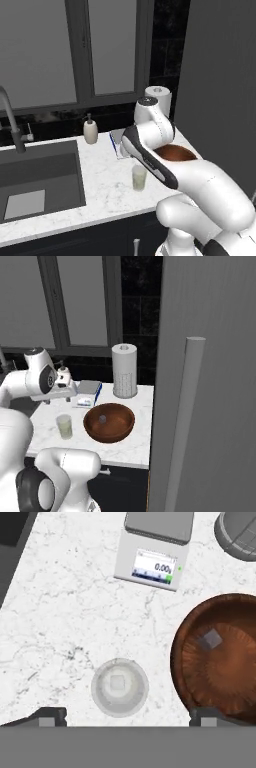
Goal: Grab a lemon wedge from the fridge and one ice cube from the ice bowl, and put them in the glass of lemonade.
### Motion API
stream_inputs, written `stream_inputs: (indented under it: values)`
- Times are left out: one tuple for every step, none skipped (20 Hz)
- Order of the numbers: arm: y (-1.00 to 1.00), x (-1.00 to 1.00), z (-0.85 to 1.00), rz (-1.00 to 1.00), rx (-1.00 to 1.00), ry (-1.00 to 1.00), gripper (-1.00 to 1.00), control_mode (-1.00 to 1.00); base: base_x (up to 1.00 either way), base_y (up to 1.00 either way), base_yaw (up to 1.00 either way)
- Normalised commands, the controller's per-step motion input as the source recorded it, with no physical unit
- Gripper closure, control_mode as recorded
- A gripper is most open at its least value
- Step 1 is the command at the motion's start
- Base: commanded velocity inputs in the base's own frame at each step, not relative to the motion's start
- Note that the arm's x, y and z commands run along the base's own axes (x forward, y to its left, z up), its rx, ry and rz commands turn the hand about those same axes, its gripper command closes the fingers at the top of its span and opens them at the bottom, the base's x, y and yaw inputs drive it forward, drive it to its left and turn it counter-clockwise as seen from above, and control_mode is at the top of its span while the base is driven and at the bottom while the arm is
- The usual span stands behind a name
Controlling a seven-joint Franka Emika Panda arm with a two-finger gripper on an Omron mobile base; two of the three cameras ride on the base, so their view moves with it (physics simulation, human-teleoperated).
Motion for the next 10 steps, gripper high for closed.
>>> stream_inputs:
  values:
    - [-0.21,-1.0,0.81,-0.03,0.09,-0.23,-1.0,-1.0,0.0,0.0,0.0]
    - [-0.34,-1.0,0.68,-0.05,0.11,-0.17,-1.0,-1.0,0.0,0.0,0.0]
    - [-0.41,-1.0,0.56,-0.04,0.1,-0.18,-1.0,-1.0,0.0,0.0,0.0]
    - [-0.41,-1.0,0.4,-0.02,0.06,-0.17,-1.0,-1.0,0.0,0.0,0.0]
    - [-0.51,-1.0,0.41,-0.01,0.08,-0.17,-1.0,-1.0,0.0,0.0,0.0]
    - [-0.69,-0.91,0.4,0.0,0.15,-0.1,-1.0,-1.0,0.0,0.0,0.0]
    - [-0.79,-0.79,0.26,0.0,0.16,-0.09,-1.0,-1.0,0.0,0.0,0.0]
    - [-0.81,-0.71,0.14,0.0,0.16,-0.07,-1.0,-1.0,0.0,0.0,0.0]
    - [-0.57,-0.54,0.0,0.0,0.09,-0.02,-1.0,-1.0,0.0,0.0,0.0]
    - [-0.16,-0.03,0.0,0.0,0.0,0.0,-1.0,-1.0,0.0,0.0,0.0]
